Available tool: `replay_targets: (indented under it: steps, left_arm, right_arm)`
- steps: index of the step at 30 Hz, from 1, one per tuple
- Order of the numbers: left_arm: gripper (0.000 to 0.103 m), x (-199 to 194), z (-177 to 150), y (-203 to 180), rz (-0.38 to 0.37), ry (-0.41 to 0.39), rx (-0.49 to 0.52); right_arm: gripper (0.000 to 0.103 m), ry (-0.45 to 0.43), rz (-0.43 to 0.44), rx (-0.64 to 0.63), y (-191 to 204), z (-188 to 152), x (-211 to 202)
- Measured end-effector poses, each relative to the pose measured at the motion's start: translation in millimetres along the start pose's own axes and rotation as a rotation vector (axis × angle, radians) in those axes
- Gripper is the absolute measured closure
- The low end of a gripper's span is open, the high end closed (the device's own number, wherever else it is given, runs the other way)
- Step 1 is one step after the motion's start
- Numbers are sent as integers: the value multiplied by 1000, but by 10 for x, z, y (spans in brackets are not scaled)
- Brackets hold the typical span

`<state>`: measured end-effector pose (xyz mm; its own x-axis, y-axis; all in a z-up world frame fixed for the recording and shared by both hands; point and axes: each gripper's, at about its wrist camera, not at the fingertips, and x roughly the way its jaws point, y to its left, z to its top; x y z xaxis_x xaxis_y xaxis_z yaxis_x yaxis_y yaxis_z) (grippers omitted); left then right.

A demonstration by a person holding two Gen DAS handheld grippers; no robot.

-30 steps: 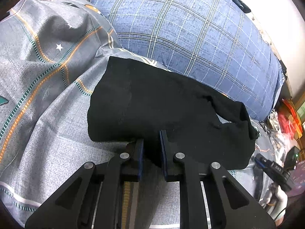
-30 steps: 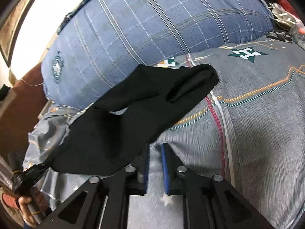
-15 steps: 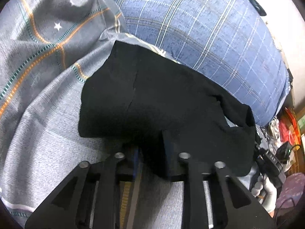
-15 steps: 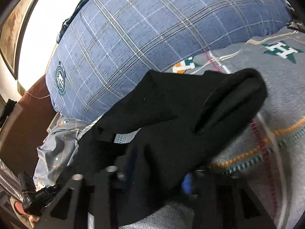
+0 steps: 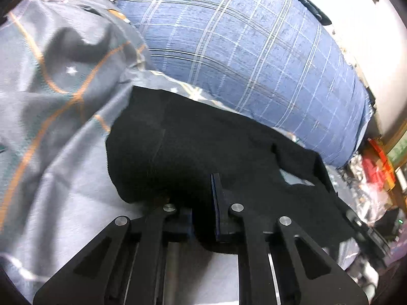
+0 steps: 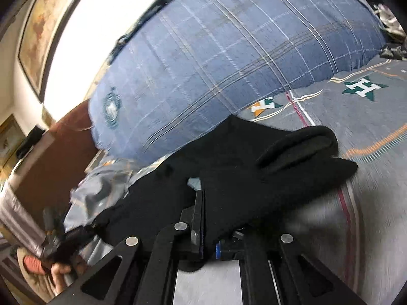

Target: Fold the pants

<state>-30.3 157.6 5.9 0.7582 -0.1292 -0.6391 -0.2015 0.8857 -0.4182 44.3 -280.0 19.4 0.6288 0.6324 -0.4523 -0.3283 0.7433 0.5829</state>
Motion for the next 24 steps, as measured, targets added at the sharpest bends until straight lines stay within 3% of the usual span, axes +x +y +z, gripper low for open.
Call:
replay_targets:
  steps: [5,8,11,13,14,18,24]
  left_arm:
    - [92,133,-110,219,120,109,-8]
    - [88,121,-110,182,140,98,11]
    - [84,92,-120,205,145,87,3]
    - [84,88,-120,245,131,91,-20]
    - [84,80,-123,257,129,92,-23]
    - [84,105,-108,212,145,99,-16]
    - [84,151,-112,180,154,104,-21]
  right_arm:
    - [98,154,-65,-35,83,-462,-32]
    - [95,257,-124,0,-47,-576,87]
    - [86,202,-139,10,-63,-466,-91]
    - [69,166,-218,-9,-98,-376,-246]
    - [66,155,-263,-16,-133,-336,-289]
    - [64,128,-415,-4,-409,-197,-456]
    - [64,115,-489,-15,-670,78,-404]
